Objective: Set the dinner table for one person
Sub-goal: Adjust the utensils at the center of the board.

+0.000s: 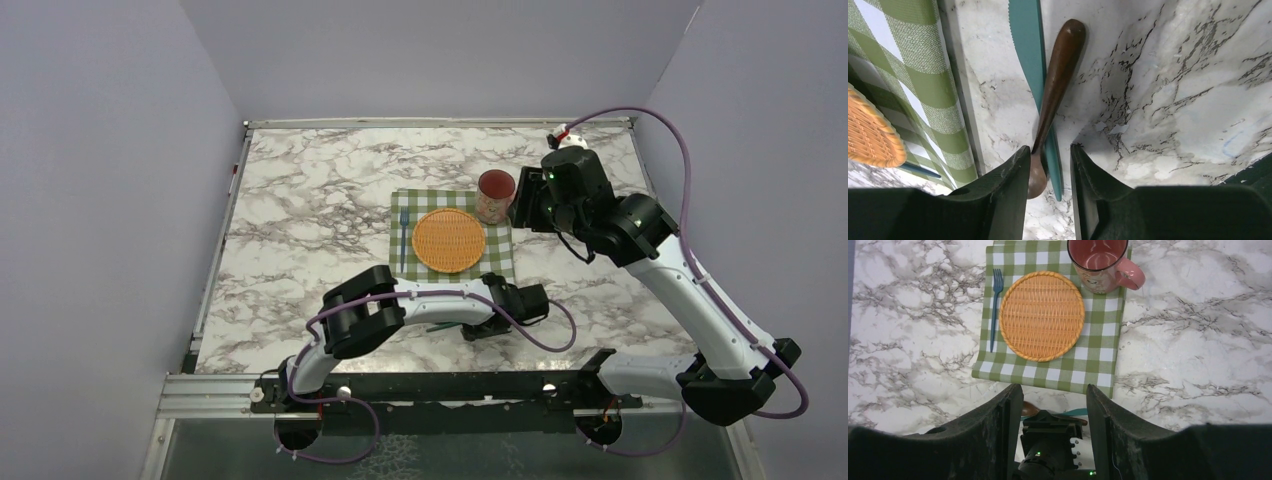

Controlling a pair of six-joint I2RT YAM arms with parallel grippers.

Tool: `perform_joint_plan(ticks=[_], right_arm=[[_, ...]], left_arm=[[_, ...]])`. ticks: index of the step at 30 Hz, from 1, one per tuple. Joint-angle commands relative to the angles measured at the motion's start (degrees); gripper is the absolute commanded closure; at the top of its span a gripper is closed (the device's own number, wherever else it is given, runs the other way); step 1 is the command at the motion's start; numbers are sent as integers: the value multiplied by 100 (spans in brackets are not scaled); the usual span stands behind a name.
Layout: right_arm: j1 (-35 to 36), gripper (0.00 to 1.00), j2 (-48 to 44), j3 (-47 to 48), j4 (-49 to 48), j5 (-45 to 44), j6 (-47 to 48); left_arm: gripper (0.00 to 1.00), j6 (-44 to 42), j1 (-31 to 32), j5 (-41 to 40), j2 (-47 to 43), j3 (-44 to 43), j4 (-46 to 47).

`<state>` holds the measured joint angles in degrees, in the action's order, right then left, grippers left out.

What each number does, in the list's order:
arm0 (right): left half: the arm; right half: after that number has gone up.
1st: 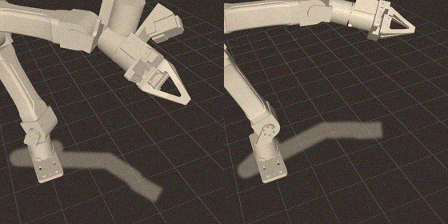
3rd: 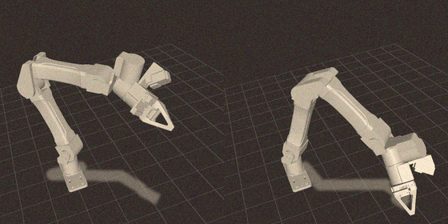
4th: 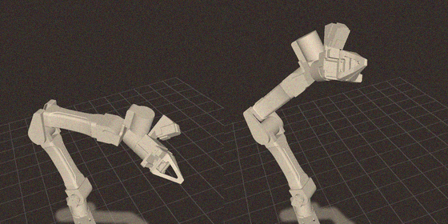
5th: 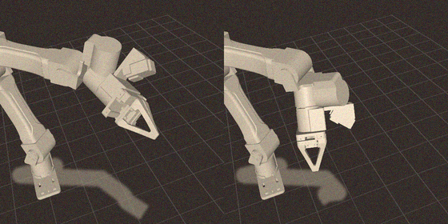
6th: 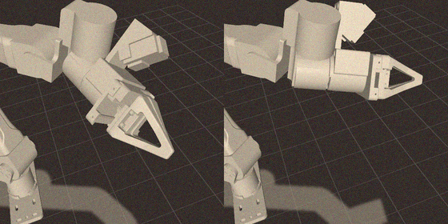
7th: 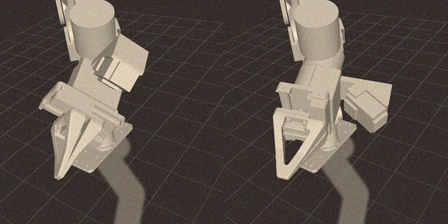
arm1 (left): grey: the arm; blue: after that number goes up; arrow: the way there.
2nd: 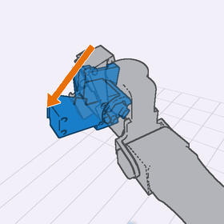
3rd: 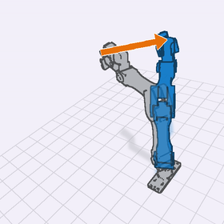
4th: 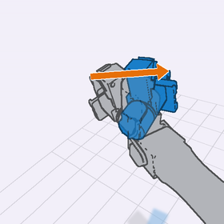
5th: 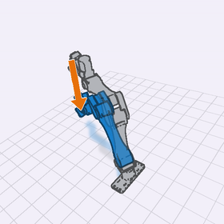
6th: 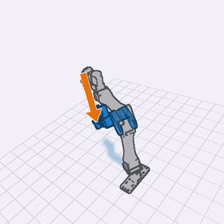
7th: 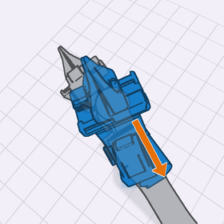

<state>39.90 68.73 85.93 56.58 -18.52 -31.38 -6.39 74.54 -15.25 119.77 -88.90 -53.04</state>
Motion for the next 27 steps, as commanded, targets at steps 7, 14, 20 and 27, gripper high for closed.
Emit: perform_joint_plan(ticks=[7,14,20,27], right_arm=[[-17,45,-6,376,-162,-408,325],[-12,45,45,384,-112,-586,363],[-15,45,156,394,376,-865,186],[-16,45,255,441,533,-936,229]], left_arm=[[53,421,78,-344,-689,-266,-336],[45,1279,70,-37,-1167,-158,-330],[5,2674,-6,84,-1746,762,-82],[1,4339,-452,55,-2691,1765,156]])
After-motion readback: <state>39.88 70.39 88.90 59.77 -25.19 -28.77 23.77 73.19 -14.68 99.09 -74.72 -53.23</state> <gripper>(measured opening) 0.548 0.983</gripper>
